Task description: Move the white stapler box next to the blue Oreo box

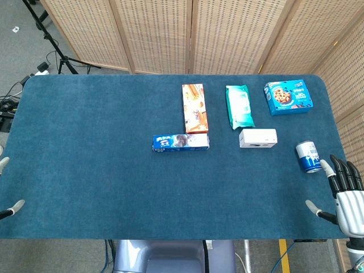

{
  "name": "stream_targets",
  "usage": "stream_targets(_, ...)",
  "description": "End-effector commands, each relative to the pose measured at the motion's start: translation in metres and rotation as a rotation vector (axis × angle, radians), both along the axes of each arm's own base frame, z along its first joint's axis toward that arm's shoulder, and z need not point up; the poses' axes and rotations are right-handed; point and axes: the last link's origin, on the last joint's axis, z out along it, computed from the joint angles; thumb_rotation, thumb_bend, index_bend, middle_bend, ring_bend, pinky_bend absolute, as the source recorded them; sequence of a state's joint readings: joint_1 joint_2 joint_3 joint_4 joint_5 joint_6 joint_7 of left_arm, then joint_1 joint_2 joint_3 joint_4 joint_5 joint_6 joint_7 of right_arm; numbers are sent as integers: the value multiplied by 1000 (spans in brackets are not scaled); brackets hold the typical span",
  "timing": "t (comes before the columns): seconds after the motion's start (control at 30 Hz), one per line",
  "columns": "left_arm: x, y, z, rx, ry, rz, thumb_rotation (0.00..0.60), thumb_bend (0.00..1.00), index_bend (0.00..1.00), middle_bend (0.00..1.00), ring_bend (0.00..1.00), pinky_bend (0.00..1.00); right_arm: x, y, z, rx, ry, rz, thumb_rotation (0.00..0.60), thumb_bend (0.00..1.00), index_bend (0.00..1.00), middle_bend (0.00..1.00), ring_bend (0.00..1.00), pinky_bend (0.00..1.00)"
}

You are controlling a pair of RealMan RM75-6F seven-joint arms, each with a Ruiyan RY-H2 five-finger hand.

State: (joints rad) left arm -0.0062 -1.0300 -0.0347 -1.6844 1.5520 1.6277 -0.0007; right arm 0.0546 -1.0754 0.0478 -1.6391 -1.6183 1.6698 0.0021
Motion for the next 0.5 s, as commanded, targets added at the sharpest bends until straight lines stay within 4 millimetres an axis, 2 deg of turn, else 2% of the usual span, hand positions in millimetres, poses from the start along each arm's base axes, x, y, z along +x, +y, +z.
stream_targets(0.03, 0, 0, 0, -1, -1, 0, 600, 0, 0, 0, 0, 0, -1, 0, 1, 5, 9, -23, 600, 0, 0, 0, 0, 0)
stream_targets(0.2, 0, 0, 0, -2, 1, -1, 600, 0, 0, 0, 0, 0, -2, -3, 0, 28, 4, -40, 600, 0, 0, 0, 0, 0)
stream_targets(0.3, 0, 1, -1, 1, 3, 3, 600, 0, 0, 0, 0, 0, -2, -16, 1, 54, -7, -39, 600, 0, 0, 0, 0, 0)
stream_targets(0.4, -1, 4, -2, 0, 8, 11, 600, 0, 0, 0, 0, 0, 1, -42, 2, 117, -15, -34, 600, 0, 0, 0, 0, 0)
stream_targets(0.5, -2, 9, -4, 0, 15, 25, 600, 0, 0, 0, 0, 0, 12, -83, 2, 176, -10, 1, 600, 0, 0, 0, 0, 0)
